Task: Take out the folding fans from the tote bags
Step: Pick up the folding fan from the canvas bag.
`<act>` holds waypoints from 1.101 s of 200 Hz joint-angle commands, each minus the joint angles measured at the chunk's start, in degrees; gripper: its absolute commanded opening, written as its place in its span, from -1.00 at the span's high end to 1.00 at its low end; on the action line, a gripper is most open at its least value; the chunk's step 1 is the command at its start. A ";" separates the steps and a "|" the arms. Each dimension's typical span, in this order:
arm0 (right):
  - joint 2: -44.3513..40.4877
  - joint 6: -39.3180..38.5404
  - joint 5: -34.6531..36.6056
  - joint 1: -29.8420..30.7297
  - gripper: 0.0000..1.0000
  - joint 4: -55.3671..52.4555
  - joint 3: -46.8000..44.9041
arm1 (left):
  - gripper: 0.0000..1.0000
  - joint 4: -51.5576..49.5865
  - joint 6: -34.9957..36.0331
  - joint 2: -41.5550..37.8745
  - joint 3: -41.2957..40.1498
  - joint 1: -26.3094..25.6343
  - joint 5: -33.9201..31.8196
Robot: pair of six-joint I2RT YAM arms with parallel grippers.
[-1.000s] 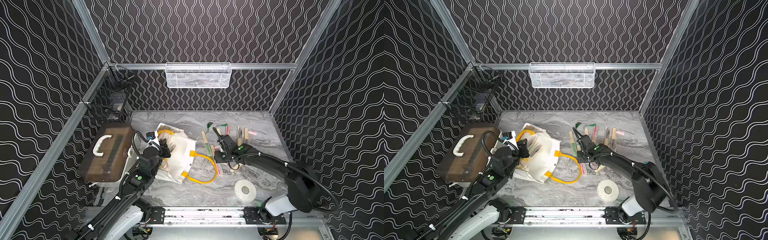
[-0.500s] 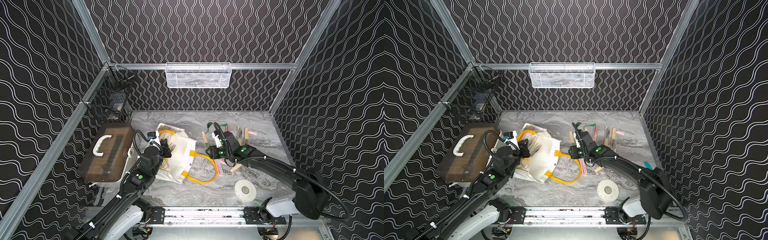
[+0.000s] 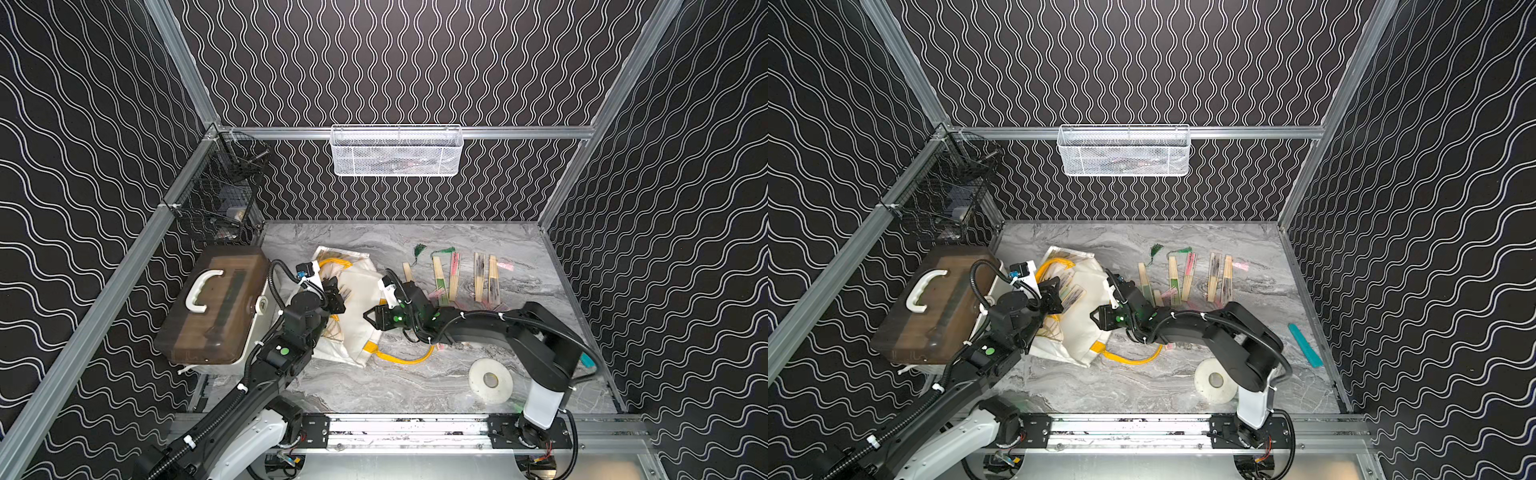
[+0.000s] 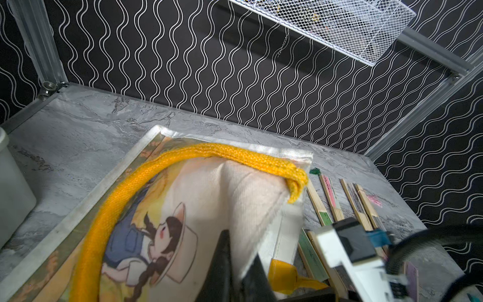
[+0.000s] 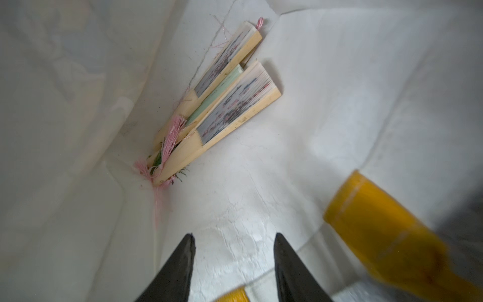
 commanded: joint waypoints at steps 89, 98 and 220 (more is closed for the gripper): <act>19.74 20.20 -2.51 -1.74 -0.19 24.98 8.40 | 1.00 9.82 0.38 -6.12 -3.74 0.07 4.59; 20.20 20.03 -2.26 -1.71 -0.18 24.97 8.89 | 1.00 10.07 0.17 -6.35 -4.06 0.02 4.61; 16.93 14.42 1.21 1.74 -0.21 22.78 6.02 | 1.00 18.72 0.38 8.97 2.10 0.24 2.98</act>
